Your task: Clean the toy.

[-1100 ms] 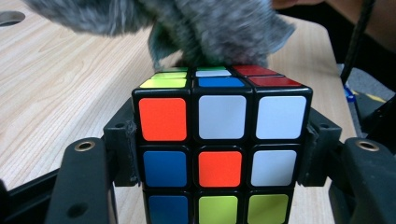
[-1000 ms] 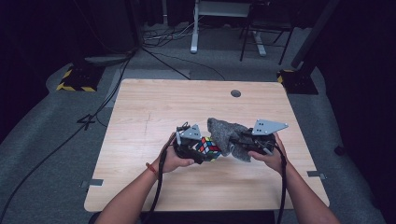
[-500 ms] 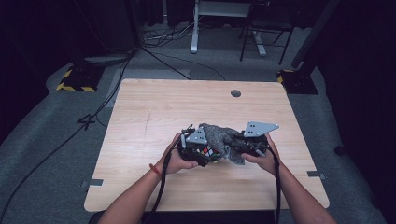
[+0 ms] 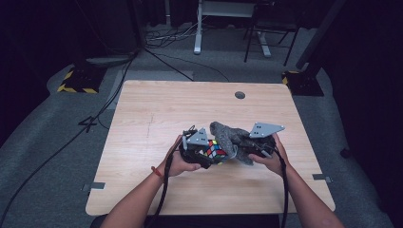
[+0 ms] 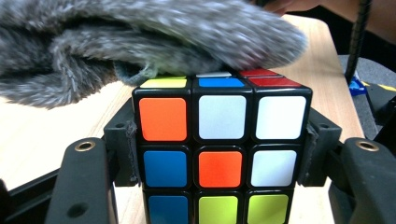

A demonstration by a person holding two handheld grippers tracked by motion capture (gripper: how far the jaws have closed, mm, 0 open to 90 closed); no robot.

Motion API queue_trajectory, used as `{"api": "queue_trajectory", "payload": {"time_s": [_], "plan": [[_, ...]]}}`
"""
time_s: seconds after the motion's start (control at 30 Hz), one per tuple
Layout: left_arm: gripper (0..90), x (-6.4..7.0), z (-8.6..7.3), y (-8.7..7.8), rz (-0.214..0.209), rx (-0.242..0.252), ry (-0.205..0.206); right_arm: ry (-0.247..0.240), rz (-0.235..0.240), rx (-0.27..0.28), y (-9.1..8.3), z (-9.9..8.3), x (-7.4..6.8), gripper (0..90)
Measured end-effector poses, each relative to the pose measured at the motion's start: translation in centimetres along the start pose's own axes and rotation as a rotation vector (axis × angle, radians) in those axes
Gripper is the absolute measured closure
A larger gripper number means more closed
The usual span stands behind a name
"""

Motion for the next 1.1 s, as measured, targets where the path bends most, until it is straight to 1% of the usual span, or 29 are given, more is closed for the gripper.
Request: {"api": "queue_trajectory", "payload": {"time_s": [0.03,0.1,0.2,0.27,0.33,0.37,0.4,0.5,0.53,0.63,0.7,0.8,0.9,0.93,0.97,1.1], "plan": [[33.7,0.0,-0.1,0.1,0.0,-0.003,-0.001,0.012,0.015,0.013,0.0,0.3,-0.3,75.1],[33.7,0.0,-0.2,0.3,0.001,-0.014,0.003,0.012,0.021,0.022,0.1,0.7,-0.7,75.2],[33.7,-0.2,-0.3,0.4,0.018,-0.023,0.005,0.03,0.038,0.048,0.1,1.2,-1.2,75.1],[33.7,-0.3,-0.4,0.5,0.023,-0.024,-0.003,0.029,0.051,0.061,0.1,1.5,-1.6,75.1],[33.7,-0.3,-0.5,0.5,0.025,-0.033,0.005,0.017,0.062,0.06,0.2,1.8,-2.0,75.1],[33.7,-0.3,-0.5,0.5,0.028,-0.036,0.01,0.005,0.056,0.051,0.3,1.7,-2.1,75.1],[33.7,-0.2,-0.5,0.6,0.03,-0.035,0.013,0.004,0.055,0.048,0.4,1.6,-2.1,75.1],[33.7,-0.2,-0.4,0.5,0.033,-0.038,0.022,-0.01,0.034,0.021,0.5,1.1,-1.7,75.1],[33.7,-0.1,-0.3,0.5,0.031,-0.032,0.022,-0.009,0.025,0.011,0.5,0.8,-1.4,75.1],[33.7,-0.1,0.1,0.1,0.026,-0.001,0.016,-0.022,-0.022,-0.026,0.3,-0.1,-0.3,75.1],[33.7,0.0,0.4,-0.1,0.027,0.015,0.018,-0.003,-0.032,-0.033,0.1,-0.6,0.4,75.1],[33.7,0.0,0.7,-0.4,0.021,0.031,0.017,0.007,-0.051,-0.048,0.0,-1.1,1.0,75.1],[33.7,0.0,0.8,-0.4,0.021,0.037,0.014,0.011,-0.048,-0.033,0.0,-0.9,0.9,75.1],[33.7,0.0,0.8,-0.4,0.021,0.035,0.014,0.018,-0.034,-0.022,0.0,-0.7,0.7,75.1],[33.7,-0.1,0.7,-0.4,0.026,0.033,0.013,0.015,-0.026,-0.012,0.0,-0.4,0.3,75.2],[33.7,-0.2,0.6,-0.3,0.03,0.025,0.013,-0.011,-0.023,0.014,0.0,0.8,-0.8,75.2]]}}
Point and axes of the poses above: each handheld gripper's, and its own axes: y roughly forward along the jaws, z roughly out of its top, x roughly to its right, the point moved 9 cm from there along y, roughly forward along the jaws, and after that the axes turned 10 degrees about x, right-handed, at the moved point
